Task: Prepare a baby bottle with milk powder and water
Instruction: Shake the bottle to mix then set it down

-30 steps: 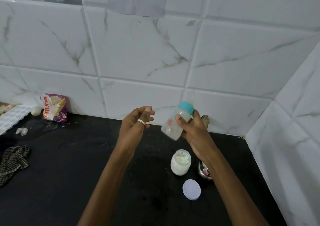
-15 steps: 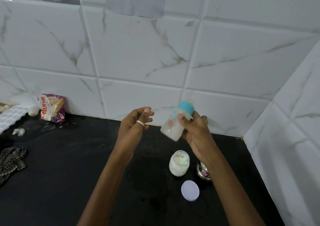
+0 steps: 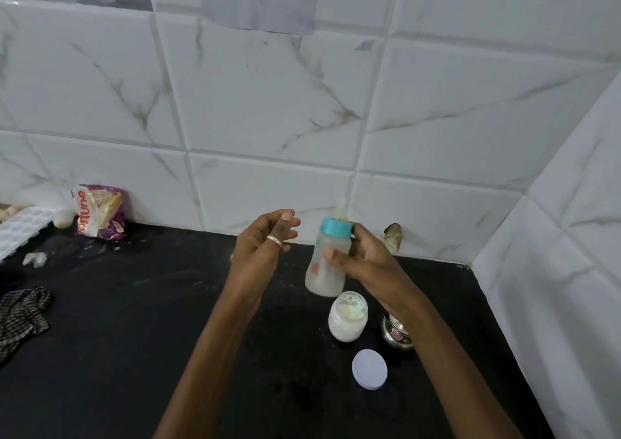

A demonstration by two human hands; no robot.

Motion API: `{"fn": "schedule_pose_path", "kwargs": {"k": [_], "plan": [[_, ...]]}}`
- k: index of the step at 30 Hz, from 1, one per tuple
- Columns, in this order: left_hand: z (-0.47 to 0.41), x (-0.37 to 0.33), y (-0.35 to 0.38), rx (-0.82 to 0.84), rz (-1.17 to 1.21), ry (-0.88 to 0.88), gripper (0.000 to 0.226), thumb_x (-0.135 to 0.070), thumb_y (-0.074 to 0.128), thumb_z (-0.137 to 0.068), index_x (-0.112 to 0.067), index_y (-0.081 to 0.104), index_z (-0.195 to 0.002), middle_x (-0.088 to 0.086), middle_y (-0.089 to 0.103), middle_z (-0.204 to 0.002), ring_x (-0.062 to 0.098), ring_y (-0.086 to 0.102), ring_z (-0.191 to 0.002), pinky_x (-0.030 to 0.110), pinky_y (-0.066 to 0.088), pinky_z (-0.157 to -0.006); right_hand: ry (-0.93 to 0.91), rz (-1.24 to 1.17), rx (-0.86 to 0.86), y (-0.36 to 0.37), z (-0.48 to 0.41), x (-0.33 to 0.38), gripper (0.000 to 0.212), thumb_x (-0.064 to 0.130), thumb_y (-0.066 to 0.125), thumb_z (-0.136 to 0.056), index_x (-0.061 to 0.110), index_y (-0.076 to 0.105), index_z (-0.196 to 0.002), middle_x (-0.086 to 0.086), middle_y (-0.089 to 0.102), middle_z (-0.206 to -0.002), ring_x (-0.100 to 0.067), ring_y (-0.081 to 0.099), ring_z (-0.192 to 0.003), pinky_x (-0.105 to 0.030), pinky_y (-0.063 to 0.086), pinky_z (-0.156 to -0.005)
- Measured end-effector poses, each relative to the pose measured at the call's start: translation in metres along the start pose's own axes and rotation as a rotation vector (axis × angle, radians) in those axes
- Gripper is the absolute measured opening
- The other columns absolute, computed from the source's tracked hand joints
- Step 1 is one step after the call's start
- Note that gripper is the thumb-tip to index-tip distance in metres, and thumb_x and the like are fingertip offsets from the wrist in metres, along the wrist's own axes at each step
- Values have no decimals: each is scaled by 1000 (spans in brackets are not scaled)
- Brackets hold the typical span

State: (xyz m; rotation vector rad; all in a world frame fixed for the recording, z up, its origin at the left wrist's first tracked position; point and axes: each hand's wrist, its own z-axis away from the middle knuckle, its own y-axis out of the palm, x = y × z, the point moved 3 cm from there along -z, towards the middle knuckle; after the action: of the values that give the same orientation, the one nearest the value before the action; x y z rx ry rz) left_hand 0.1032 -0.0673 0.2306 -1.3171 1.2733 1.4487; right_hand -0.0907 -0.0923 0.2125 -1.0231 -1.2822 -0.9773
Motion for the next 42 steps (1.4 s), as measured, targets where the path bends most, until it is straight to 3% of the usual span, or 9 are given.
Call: {"fn": "schedule_pose_path", "kwargs": {"k": [4, 8, 12, 17, 21, 25, 29, 37, 42], "plan": [[0, 0, 1, 4, 2, 1, 22, -36, 60, -100, -24, 73, -112, -7, 78, -106, 7, 72, -97, 30, 55, -89, -42, -342, -208, -5, -3, 7, 54, 34, 76, -87, 15, 54, -133, -5, 70, -120, -25, 70, -115, -57, 53, -103], [0, 0, 0, -2, -9, 2, 22, -36, 59, -101, -24, 72, -114, -7, 78, -108, 8, 72, -99, 31, 57, -91, 8, -59, -38, -2, 0, -2, 61, 43, 81, -80, 24, 57, -132, -3, 71, -125, -22, 69, -118, -55, 53, -103], [0, 2, 1, 1, 4, -8, 21, -35, 60, -101, -23, 73, -112, -7, 78, -107, 7, 71, -96, 31, 56, -90, -37, -343, -177, -3, -3, 1, 57, 36, 77, -89, 15, 53, -136, -11, 69, -125, -26, 70, -116, -55, 54, -102], [-1, 3, 1, 4, 3, -16, 23, -36, 60, -100, -23, 72, -113, -7, 78, -107, 8, 72, -97, 33, 56, -92, 9, -79, 13, 1, -2, -3, 54, 35, 80, -84, 18, 58, -130, -6, 73, -120, -24, 70, -114, -42, 58, -93], [-1, 3, -1, -2, -2, -4, 23, -36, 60, -100, -23, 73, -113, -8, 78, -105, 4, 72, -94, 30, 56, -90, -25, -361, -183, -2, -6, 0, 54, 33, 75, -89, 15, 53, -135, -14, 66, -128, -27, 69, -118, -51, 56, -101], [-2, 3, -3, 3, -7, -6, 24, -37, 60, -100, -22, 72, -115, -8, 78, -107, 5, 73, -96, 30, 56, -90, 42, -81, -4, 2, -6, -10, 58, 37, 79, -83, 19, 56, -133, -7, 70, -126, -24, 68, -119, -55, 54, -102], [-2, 6, -3, 0, 3, -8, 23, -37, 61, -100, -23, 73, -113, -8, 78, -107, 4, 72, -95, 29, 56, -90, -5, -336, -211, -1, -7, -12, 53, 33, 76, -87, 16, 54, -133, -11, 68, -128, -27, 69, -119, -55, 53, -103], [-3, 11, -4, 1, -2, -18, 24, -36, 60, -101, -22, 73, -116, -8, 78, -106, 3, 72, -94, 31, 56, -91, -14, -380, -215, -4, -9, -13, 57, 31, 72, -87, 13, 53, -137, -13, 67, -131, -27, 68, -120, -52, 55, -101], [-5, 15, -3, 12, -18, -19, 25, -38, 60, -100, -23, 72, -117, -8, 77, -110, 7, 72, -100, 31, 56, -90, 82, -7, -38, 4, -3, -25, 61, 38, 79, -82, 24, 54, -135, -1, 71, -127, -19, 68, -119, -53, 53, -104]]}}
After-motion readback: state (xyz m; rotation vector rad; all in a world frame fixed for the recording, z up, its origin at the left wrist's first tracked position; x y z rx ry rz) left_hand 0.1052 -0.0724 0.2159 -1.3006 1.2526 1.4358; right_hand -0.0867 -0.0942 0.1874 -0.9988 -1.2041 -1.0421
